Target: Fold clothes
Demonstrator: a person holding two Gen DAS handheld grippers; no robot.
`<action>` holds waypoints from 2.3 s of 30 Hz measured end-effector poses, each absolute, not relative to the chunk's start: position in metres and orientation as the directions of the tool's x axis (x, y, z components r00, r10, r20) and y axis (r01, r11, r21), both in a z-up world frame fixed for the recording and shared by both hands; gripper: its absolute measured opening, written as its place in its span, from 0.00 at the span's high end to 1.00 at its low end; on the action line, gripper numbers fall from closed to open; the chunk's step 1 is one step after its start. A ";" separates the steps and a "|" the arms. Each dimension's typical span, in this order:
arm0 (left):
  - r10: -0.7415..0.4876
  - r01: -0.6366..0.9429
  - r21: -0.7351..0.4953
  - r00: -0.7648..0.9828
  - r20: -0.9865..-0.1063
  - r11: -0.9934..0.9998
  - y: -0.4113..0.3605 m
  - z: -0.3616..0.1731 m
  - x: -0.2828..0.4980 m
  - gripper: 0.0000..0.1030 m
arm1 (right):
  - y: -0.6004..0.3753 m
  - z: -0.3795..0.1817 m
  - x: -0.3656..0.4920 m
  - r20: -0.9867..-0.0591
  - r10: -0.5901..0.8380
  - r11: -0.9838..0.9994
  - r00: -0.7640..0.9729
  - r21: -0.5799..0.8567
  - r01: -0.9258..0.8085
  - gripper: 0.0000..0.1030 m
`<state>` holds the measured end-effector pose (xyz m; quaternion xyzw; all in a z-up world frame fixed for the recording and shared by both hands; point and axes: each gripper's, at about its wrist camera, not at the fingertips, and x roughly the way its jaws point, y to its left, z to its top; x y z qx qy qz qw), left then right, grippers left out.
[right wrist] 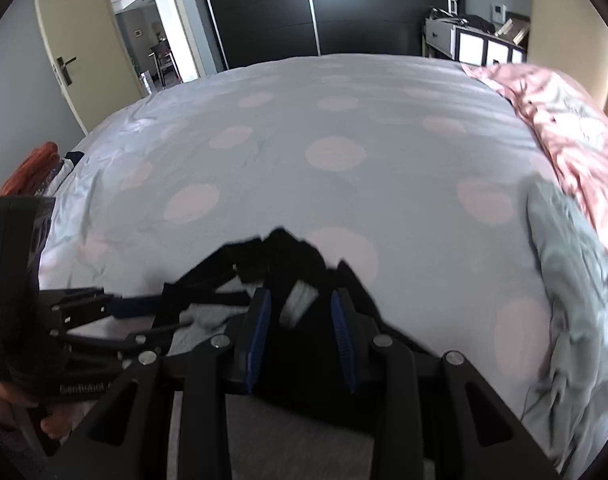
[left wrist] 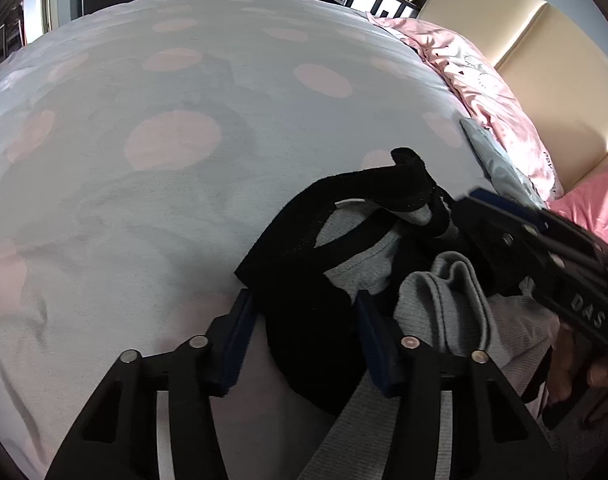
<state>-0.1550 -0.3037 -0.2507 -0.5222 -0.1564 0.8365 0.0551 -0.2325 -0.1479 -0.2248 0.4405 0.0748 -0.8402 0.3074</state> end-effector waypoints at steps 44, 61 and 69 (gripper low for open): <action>0.111 0.029 -0.245 -0.836 -0.538 -0.969 -0.316 0.058 0.063 0.89 | -0.114 0.071 -0.027 -0.454 -0.510 -0.794 -0.731 -0.079 0.603 0.91; 0.258 0.126 -0.377 -0.534 -0.805 -0.917 -0.291 -0.160 -0.005 0.89 | -0.048 -0.165 -0.075 -0.782 -0.470 -0.852 -0.408 0.283 0.440 0.66; 0.082 0.324 -0.298 -0.542 -0.836 -0.898 -0.325 -0.179 0.003 0.89 | -0.036 -0.171 -0.084 -0.756 -0.526 -0.839 -0.389 0.387 0.383 0.49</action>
